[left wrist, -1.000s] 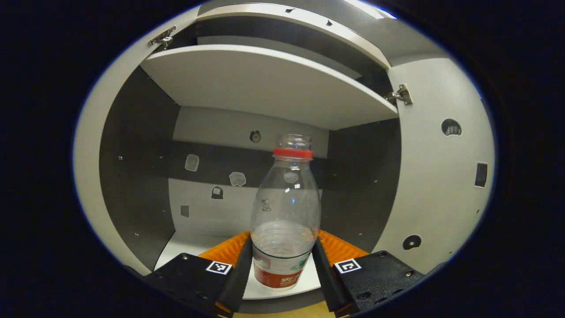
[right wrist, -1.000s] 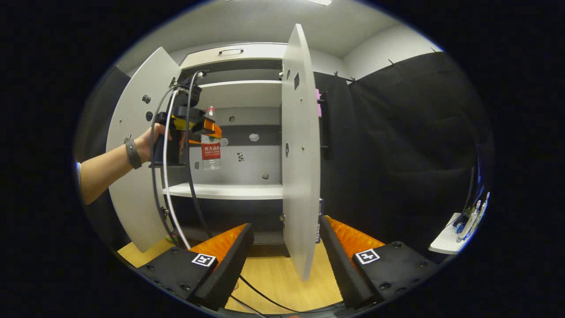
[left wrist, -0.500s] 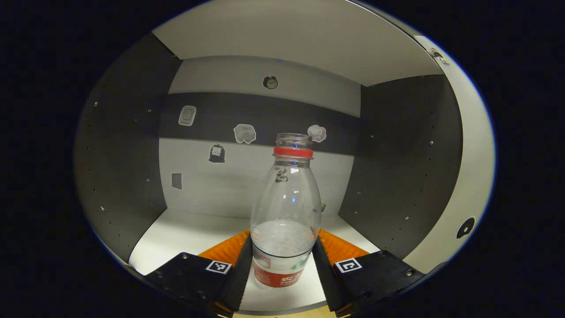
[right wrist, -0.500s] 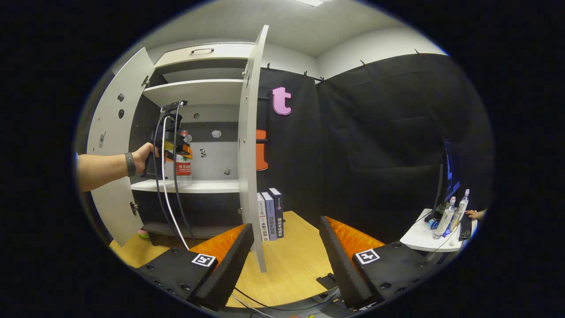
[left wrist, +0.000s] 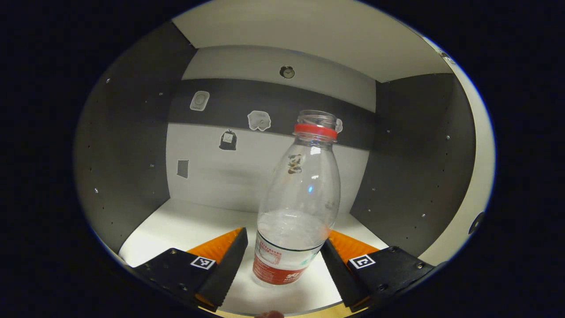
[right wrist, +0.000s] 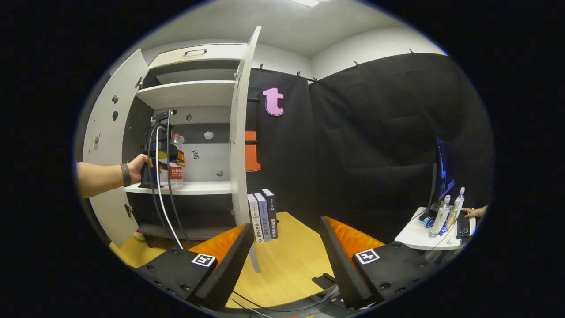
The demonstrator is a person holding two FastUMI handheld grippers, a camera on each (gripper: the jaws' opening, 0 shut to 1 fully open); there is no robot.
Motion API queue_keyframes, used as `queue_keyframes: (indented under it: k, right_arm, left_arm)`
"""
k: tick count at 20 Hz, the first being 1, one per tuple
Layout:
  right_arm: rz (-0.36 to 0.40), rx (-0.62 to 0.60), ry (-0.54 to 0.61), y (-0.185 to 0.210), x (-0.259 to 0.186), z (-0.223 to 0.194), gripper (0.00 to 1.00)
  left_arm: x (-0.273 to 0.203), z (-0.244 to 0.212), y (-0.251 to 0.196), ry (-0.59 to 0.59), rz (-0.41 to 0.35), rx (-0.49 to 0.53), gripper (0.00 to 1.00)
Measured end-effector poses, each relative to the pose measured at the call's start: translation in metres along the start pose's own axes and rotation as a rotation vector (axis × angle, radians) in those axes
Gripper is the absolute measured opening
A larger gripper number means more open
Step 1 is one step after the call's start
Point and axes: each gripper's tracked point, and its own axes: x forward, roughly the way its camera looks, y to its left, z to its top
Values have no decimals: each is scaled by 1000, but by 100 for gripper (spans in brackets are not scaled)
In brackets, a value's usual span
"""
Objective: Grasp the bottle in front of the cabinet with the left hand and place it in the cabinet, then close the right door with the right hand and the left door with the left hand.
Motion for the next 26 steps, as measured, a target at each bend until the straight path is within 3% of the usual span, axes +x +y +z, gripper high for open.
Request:
queue_keyframes:
  k: [2, 3, 8, 12, 16, 21, 25, 26]
  right_arm:
    - [-8, 4, 11, -3, 1, -4, 98]
    - [-10, 5, 16, -4, 1, -5, 94]
    - [-10, 5, 31, -6, 2, -7, 98]
    - [18, -2, 23, 4, -1, -3, 98]
    - [79, 10, 20, 22, 3, 5, 98]
    - [207, 45, -21, 64, 9, 23, 98]
    - [318, 55, -38, 108, 17, 34, 94]
    - [335, 55, -50, 117, 22, 40, 98]
  left_arm:
    - [-5, 6, 5, -32, -1, -14, 95]
    - [-9, 17, 4, -74, -14, -22, 95]
    - [-42, 75, -12, -263, -67, 20, 94]
    - [-95, 123, -27, -419, -104, 22, 94]
    - [-160, 144, -39, -497, -148, 49, 94]
    - [-231, 122, -36, -506, -157, 59, 94]
    - [-298, 73, -5, -503, -76, 65, 94]
    - [-311, 54, 4, -489, -51, 53, 94]
